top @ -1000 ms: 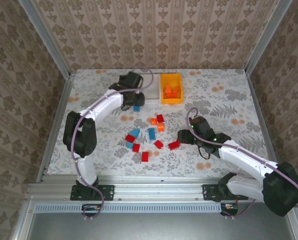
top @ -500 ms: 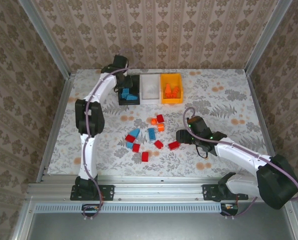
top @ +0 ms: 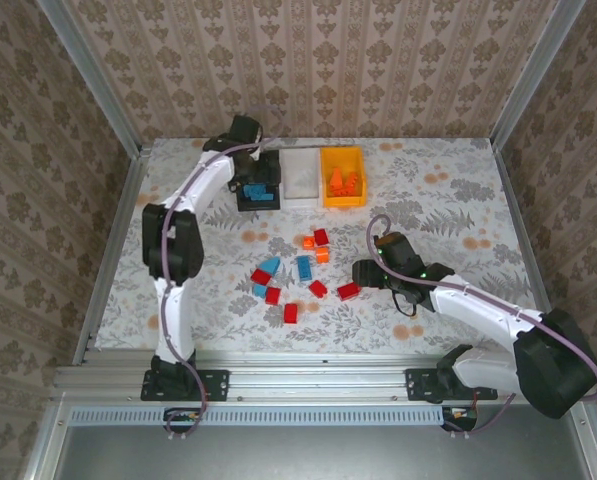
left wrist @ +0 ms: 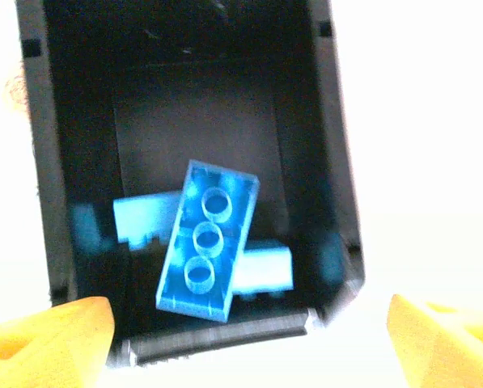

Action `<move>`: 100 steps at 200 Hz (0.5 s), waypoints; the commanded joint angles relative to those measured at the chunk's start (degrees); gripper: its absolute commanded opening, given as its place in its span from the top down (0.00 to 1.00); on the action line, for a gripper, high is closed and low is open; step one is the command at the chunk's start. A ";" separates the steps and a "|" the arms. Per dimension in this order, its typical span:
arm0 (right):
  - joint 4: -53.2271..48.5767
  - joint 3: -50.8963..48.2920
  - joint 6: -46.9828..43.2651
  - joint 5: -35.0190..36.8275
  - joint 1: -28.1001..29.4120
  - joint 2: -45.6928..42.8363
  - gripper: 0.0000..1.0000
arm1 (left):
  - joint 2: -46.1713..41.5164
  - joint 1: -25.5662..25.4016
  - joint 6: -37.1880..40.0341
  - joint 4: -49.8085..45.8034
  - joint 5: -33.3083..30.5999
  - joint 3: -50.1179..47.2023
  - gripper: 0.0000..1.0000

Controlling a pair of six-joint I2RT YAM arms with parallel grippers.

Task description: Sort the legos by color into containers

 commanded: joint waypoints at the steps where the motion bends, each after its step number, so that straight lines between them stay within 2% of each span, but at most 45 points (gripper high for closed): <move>1: -0.75 1.59 -0.20 -0.23 0.02 -2.13 0.25 | -11.44 -2.33 -1.83 4.55 0.28 -9.32 0.09; 13: -0.96 1.08 -0.08 0.56 0.02 -3.08 0.25 | -16.50 -4.62 -3.59 7.26 0.54 -17.55 0.09; 33: -0.81 -0.35 0.20 2.62 -0.05 -4.84 0.25 | -23.07 -13.07 -7.50 11.21 -0.94 -29.90 0.08; 51: -0.94 -1.43 0.76 5.13 -0.15 -6.41 0.25 | -25.18 -18.94 -13.19 15.53 0.15 -37.96 0.08; 63: -0.93 -2.05 0.89 6.34 -0.37 -7.64 0.24 | -24.27 -22.12 -15.63 16.26 0.76 -40.05 0.08; 100: -0.85 -4.10 0.96 8.43 -1.88 -10.46 0.23 | -19.44 -29.70 -23.88 16.53 -3.93 -41.23 0.10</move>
